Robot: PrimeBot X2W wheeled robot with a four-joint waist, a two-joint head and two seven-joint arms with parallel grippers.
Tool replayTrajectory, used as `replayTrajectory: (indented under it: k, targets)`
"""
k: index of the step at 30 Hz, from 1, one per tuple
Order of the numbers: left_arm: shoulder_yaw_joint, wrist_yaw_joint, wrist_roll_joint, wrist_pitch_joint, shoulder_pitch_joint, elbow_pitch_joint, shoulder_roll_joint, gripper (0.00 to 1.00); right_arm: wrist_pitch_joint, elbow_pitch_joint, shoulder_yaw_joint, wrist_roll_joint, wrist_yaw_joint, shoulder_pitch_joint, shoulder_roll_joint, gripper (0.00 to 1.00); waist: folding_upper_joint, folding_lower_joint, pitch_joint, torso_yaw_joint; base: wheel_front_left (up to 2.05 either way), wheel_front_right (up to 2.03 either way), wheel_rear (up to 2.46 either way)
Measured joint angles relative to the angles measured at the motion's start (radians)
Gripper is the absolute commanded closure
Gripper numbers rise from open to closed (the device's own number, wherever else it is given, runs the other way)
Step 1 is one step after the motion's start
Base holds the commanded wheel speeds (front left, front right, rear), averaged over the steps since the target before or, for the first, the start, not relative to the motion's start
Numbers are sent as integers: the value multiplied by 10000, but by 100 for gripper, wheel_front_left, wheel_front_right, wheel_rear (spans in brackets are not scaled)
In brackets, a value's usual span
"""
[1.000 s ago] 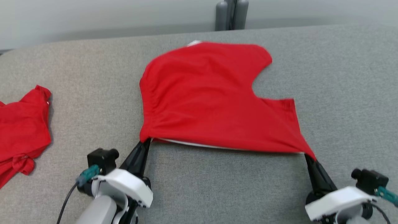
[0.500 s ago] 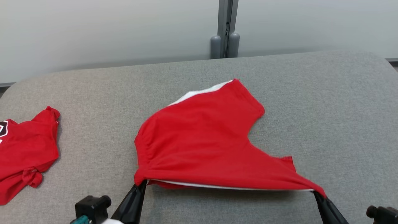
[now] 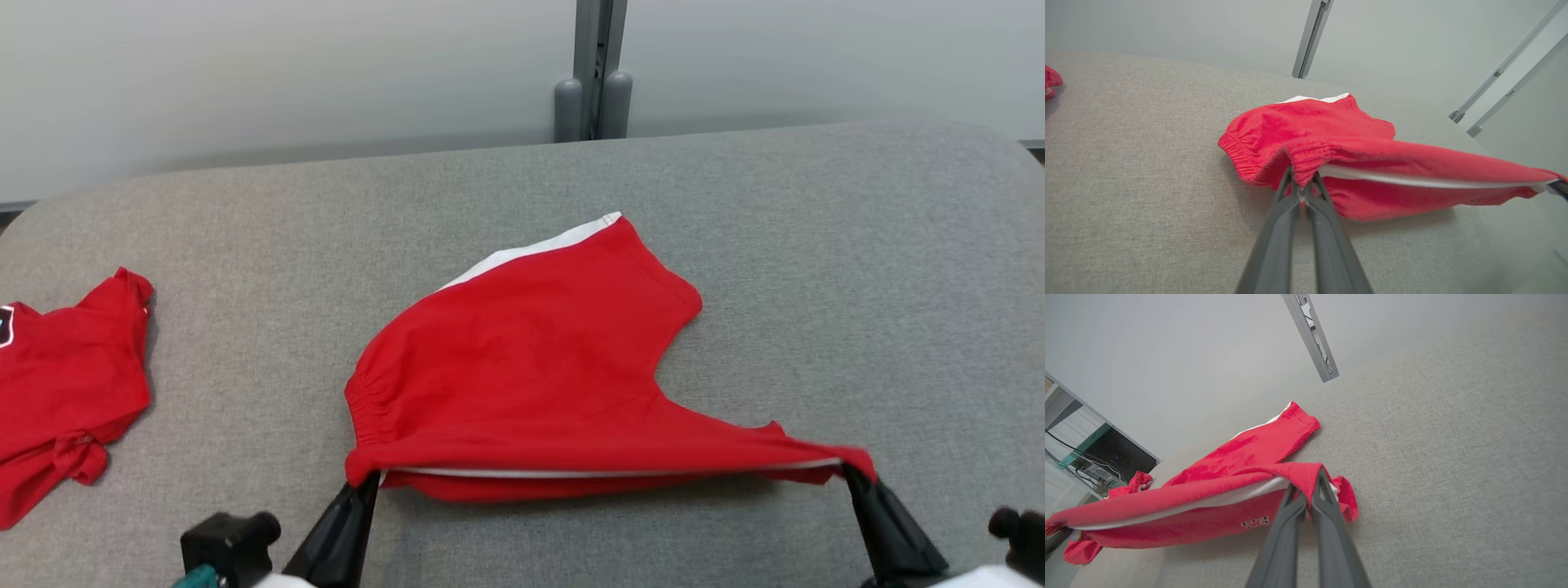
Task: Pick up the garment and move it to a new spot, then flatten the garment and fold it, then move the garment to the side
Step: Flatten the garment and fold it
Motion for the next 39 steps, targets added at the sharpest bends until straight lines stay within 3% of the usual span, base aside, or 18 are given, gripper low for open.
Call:
replayTrajectory:
  k: [5, 8, 16, 19, 25, 34, 35, 36, 37, 38, 39]
  targets:
    - [-48, -261, 132, 54, -824, 447, 27, 100, -458, 449, 282, 161, 0, -1156, -332, 100, 0, 0, 313, 146, 0, 0, 0]
    - [-40, -579, 215, -63, -1678, 895, -46, 100, -838, 1074, 639, 217, 0, -2309, -938, 100, 0, 0, 662, 305, 0, 0, 0]
    - [-144, -1453, 244, -541, -4238, 2466, -838, 100, -1427, 3168, 2092, 851, -2, -6203, -2100, 100, 0, 0, 1911, 929, 0, 0, 0]
    - [-343, -1871, 232, -748, -5118, 3361, -1346, 100, -1613, 4548, 2943, 1133, -2, -7947, -2627, 100, 0, 0, 2459, 1386, 0, 0, 0]
    - [-617, -2395, 196, -1112, -5925, 4583, -1906, 100, -1973, 6374, 4149, 1588, -2, -9814, -2940, 100, 0, 0, 3061, 2088, 0, 0, 0]
    - [-988, -2961, 198, -1546, -6615, 5952, -2437, 100, -2759, 8429, 5474, 1987, -2, -10857, -3168, 100, 0, 0, 3377, 2596, 0, 0, 0]
    - [-1014, -2997, 198, -1588, -6661, 6044, -2472, 93, -2842, 8567, 5609, 2038, -2, -10923, -3156, 100, 0, 0, 3370, 2584, 0, 0, 0]
    - [-1026, -2997, 201, -1674, -6691, 6123, -2499, 53, -2938, 8688, 5724, 2038, -2, -10990, -3149, 100, 0, 0, 3359, 2569, 0, 0, 0]
    - [-1043, -2997, 234, -1720, -6715, 6215, -2508, 0, -3024, 8788, 5841, 2031, -2, -11043, -3143, 86, 0, 0, 3338, 2549, 0, 0, 0]
    - [-1066, -2997, 267, -1772, -6724, 6287, -2510, 0, -3122, 8893, 5939, 2013, -2, -11075, -3126, 63, 0, 0, 3306, 2525, 0, 0, 0]
    - [-1080, -2987, 320, -1852, -6725, 6347, -2500, 0, -3206, 8978, 6015, 2010, -2, -11085, -3091, 0, -1, 0, 3262, 2501, 0, 0, 0]
